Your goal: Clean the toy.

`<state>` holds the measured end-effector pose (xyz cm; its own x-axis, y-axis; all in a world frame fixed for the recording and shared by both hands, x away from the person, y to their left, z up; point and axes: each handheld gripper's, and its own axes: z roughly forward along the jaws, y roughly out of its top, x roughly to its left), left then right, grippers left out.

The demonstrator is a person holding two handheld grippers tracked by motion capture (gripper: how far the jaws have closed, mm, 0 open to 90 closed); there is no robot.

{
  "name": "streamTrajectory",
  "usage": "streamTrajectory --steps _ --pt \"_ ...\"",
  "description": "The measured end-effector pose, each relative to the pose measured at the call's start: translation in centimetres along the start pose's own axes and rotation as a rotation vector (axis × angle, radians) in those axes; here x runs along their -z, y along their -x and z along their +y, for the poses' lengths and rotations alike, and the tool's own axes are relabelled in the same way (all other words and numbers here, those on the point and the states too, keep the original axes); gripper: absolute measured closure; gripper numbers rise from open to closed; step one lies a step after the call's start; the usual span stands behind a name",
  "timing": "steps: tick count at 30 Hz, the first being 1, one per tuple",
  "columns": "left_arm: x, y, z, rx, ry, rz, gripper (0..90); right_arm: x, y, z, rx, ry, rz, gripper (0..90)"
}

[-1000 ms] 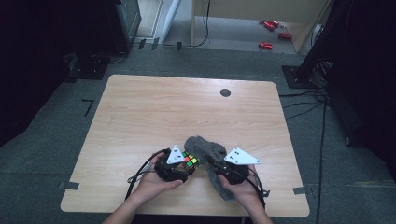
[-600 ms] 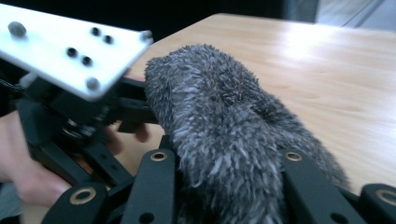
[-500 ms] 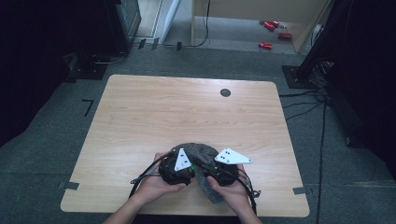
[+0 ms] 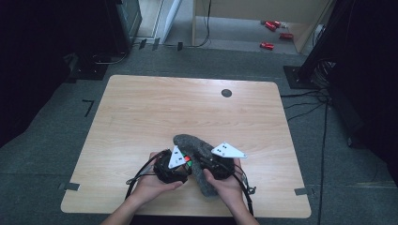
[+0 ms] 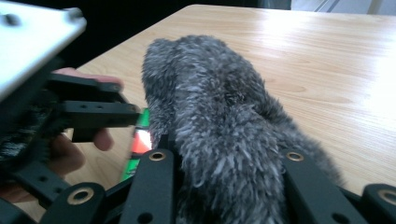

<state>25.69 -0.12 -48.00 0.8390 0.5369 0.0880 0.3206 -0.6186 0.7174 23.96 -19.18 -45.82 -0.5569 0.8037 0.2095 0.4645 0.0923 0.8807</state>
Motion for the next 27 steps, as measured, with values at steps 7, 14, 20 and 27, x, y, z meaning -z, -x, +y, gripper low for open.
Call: streamTrajectory --steps 7,14,20,27 --pt "0.4 0.0 0.1 0.000 0.014 0.008 35.5 0.0 0.6 0.1 -0.012 0.011 -0.062 70.6" --pt "0.1 -0.3 0.0 0.042 0.011 -0.010 35.5 0.0 -1.1 -0.1 0.073 0.004 -0.030 70.1" --pt "0.0 0.3 0.2 0.015 0.006 -0.024 35.5 -0.3 0.4 0.0 0.034 0.002 -0.047 70.4" --pt "-0.1 -0.3 0.0 0.048 0.011 -0.029 35.5 0.2 -0.2 -0.2 0.045 0.000 -0.017 70.5"
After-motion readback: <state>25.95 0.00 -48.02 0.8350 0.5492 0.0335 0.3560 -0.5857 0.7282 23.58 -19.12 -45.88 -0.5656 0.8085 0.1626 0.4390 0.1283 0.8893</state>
